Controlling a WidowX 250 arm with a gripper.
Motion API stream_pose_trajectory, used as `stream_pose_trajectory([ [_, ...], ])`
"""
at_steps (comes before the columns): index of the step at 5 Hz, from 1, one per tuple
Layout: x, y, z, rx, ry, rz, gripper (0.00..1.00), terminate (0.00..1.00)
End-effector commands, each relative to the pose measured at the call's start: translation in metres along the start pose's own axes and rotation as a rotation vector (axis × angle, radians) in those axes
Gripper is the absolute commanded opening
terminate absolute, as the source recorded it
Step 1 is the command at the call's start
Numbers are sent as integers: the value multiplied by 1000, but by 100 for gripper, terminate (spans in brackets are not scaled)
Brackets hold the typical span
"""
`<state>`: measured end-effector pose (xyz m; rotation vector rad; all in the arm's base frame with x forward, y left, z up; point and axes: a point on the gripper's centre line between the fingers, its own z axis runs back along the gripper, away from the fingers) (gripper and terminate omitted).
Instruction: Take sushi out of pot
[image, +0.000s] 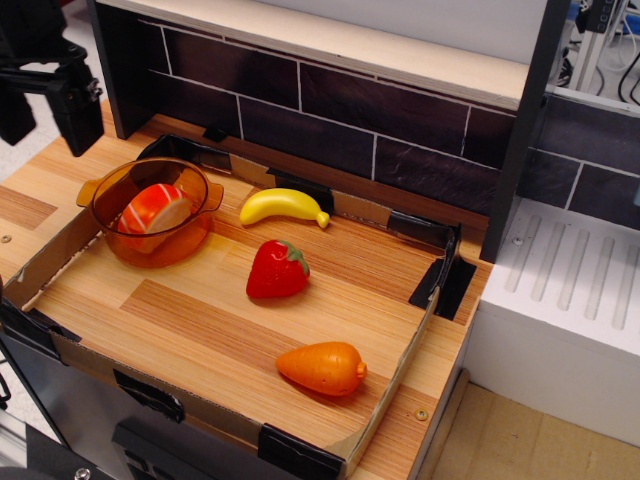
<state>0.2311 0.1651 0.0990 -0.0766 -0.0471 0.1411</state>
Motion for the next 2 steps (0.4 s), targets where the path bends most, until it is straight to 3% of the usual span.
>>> stream_pose_trajectory([
  [1,33,-8,-15,73,-81,-70,100,0],
  [2,37,-20,-27,86,-89,-80,100,0],
])
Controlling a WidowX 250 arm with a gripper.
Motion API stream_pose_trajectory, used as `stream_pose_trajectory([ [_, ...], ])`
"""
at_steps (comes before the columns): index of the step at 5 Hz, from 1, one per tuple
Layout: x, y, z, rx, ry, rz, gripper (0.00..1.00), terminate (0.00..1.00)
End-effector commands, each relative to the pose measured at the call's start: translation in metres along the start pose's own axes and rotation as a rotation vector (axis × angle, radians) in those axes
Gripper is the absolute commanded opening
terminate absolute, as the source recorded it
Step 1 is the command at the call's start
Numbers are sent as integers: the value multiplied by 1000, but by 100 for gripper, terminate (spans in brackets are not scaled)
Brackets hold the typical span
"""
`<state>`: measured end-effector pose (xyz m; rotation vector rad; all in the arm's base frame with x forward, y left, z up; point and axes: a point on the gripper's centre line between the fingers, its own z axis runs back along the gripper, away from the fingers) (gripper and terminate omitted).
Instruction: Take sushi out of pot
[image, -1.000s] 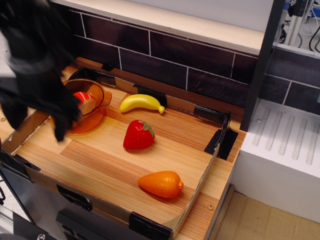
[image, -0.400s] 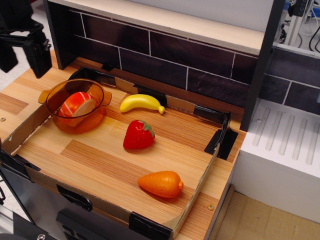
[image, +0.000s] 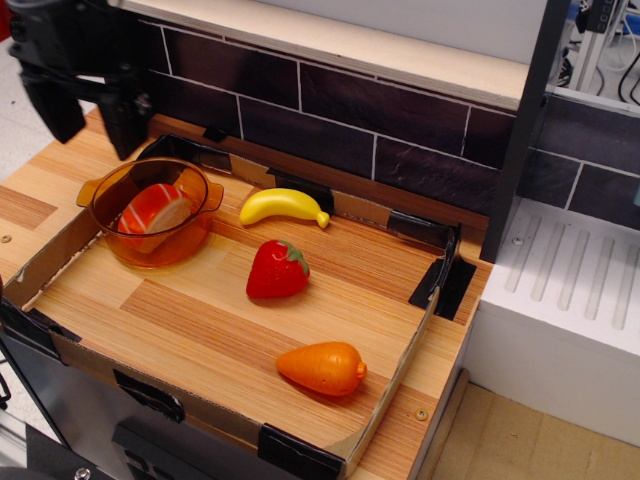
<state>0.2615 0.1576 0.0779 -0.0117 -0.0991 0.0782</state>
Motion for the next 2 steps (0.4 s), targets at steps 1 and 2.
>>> stream_pose_trajectory([
  [1,7,-19,-13,46,-37,-15,100,0],
  [2,2,-26,-24,57,-34,-21,100,0],
])
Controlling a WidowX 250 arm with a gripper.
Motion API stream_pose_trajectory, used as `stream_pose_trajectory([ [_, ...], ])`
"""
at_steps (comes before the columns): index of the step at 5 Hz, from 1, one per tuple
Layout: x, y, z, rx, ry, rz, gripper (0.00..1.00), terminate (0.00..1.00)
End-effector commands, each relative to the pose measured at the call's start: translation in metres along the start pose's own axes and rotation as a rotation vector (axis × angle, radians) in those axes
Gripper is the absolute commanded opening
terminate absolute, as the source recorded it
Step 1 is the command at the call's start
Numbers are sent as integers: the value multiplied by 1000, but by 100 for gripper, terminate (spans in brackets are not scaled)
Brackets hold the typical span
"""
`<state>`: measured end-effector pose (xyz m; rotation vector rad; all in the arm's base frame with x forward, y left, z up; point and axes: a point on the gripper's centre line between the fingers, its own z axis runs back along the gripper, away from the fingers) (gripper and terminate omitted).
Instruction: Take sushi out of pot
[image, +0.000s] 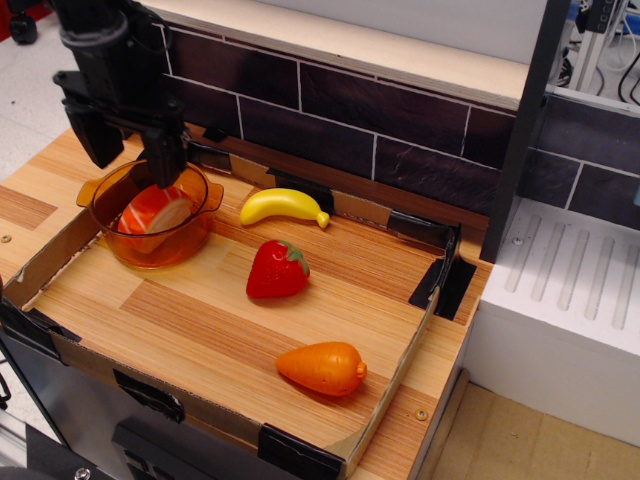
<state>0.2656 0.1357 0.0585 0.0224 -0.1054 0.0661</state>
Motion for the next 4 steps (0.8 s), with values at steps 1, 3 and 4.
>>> stream_pose_trajectory([
  [1,1,-6,-15,28,-27,14,100,0],
  [3,7,0,-28,72,-33,45,100,0],
  [4,7,3,-31,79,-41,49,0,0],
])
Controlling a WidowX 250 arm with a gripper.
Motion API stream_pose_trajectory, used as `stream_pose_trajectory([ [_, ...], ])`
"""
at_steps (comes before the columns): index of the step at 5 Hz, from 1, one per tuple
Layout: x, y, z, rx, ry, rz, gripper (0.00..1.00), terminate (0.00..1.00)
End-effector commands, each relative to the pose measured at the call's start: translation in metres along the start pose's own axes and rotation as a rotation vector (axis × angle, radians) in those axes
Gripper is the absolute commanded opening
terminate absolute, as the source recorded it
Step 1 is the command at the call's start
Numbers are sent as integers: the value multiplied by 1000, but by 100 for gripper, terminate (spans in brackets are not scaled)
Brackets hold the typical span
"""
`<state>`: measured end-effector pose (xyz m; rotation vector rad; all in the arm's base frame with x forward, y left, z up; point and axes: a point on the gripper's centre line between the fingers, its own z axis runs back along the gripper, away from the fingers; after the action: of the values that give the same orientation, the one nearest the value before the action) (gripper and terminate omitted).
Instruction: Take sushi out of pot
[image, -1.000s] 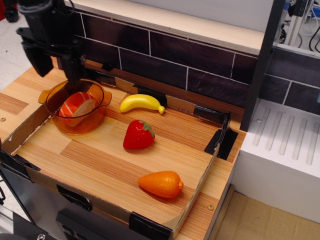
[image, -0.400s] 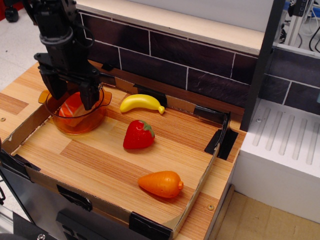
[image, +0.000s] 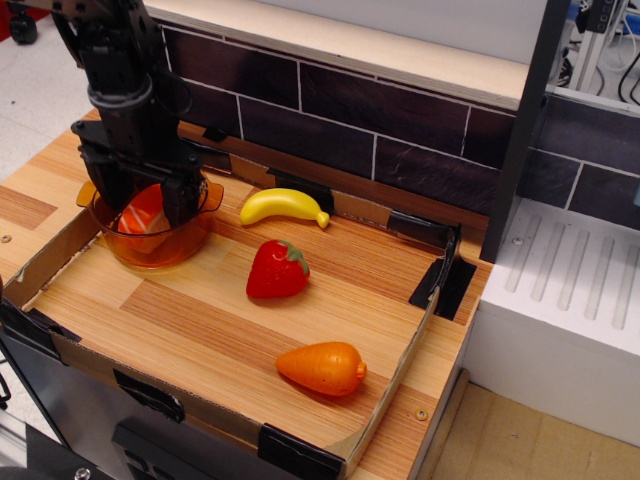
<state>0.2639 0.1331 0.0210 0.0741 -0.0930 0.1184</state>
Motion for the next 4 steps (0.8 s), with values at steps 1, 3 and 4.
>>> stream_pose_trajectory([
  [1,13,8,7,24,-64,15,0,0],
  [3,20,22,55,2,-55,105,0,0],
  [4,15,19,104,-86,-101,128,0,0],
])
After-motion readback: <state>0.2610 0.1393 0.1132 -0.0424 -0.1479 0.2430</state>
